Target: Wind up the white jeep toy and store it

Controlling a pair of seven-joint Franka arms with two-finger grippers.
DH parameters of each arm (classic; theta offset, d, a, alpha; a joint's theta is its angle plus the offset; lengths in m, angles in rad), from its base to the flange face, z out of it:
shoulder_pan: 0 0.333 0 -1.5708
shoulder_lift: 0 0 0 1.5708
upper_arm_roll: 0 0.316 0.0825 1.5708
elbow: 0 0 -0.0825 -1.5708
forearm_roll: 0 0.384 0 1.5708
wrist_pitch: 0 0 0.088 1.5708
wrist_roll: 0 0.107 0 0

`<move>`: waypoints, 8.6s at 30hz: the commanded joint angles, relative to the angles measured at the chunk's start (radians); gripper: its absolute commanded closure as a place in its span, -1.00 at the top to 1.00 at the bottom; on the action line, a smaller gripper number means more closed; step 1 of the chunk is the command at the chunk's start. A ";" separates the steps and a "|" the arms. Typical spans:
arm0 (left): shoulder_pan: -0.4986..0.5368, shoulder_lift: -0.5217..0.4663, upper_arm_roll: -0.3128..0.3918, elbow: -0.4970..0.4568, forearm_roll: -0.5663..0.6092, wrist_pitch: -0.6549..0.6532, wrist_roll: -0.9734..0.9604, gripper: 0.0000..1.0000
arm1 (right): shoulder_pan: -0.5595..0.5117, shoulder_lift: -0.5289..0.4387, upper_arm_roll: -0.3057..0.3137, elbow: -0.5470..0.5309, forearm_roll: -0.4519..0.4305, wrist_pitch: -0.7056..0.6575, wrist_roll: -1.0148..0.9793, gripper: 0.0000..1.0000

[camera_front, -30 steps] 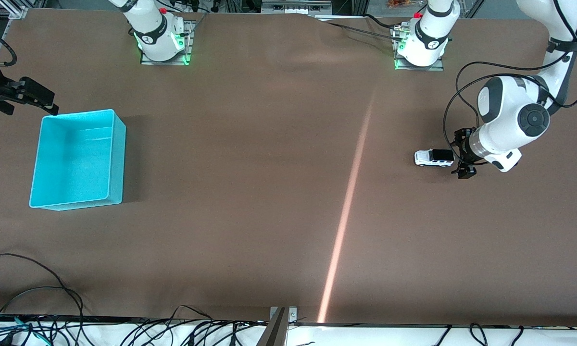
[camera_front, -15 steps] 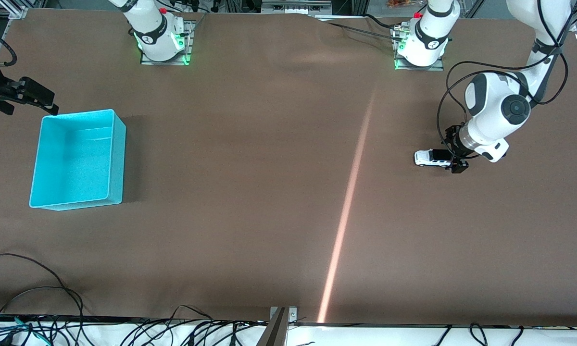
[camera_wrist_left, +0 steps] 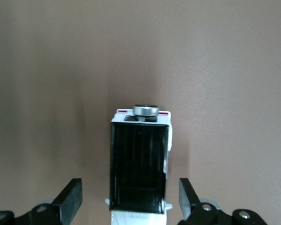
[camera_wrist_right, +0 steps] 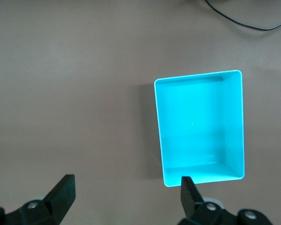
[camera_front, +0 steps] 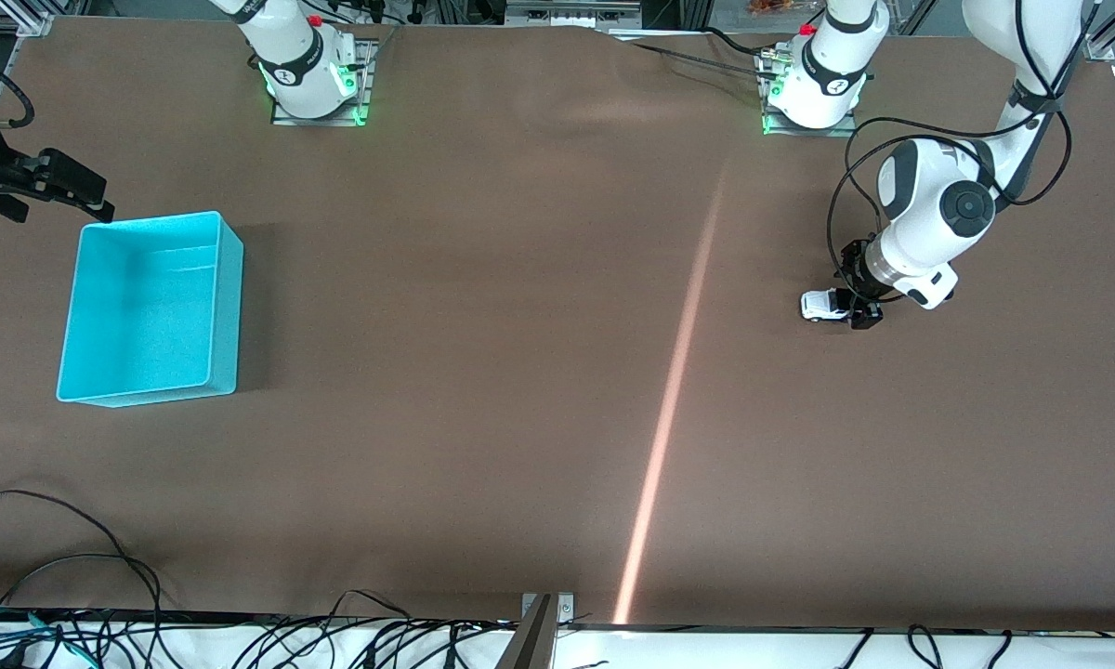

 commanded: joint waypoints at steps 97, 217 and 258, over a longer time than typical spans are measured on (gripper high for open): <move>0.292 0.209 -0.104 0.155 0.533 0.032 -0.235 -0.74 | -0.003 0.000 -0.007 0.017 -0.013 -0.017 0.000 1.00; 0.371 -0.010 -0.368 1.046 -0.004 -0.882 1.587 1.00 | -0.003 0.000 -0.006 0.017 -0.010 -0.018 0.001 1.00; 0.368 -0.009 -0.377 1.034 -0.002 -0.885 1.586 1.00 | 0.002 -0.003 0.002 0.017 -0.005 -0.020 0.006 1.00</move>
